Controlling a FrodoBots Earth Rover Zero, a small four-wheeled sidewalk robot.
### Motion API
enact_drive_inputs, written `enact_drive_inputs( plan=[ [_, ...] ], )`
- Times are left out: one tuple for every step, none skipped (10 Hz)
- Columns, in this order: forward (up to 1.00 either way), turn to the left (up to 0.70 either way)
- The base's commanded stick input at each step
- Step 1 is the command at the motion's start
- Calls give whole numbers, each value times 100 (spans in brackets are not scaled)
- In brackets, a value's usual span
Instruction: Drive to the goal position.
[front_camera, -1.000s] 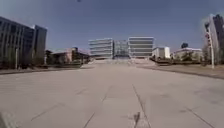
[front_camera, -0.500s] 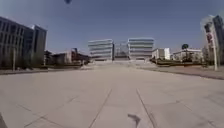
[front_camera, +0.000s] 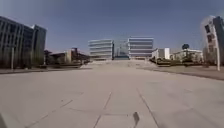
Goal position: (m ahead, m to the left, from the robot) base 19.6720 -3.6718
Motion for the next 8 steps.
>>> enact_drive_inputs(
  plan=[
    [70,0],
    [70,0],
    [70,0],
    [70,0],
    [70,0],
    [70,0],
    [70,0],
    [70,0]
  ],
)
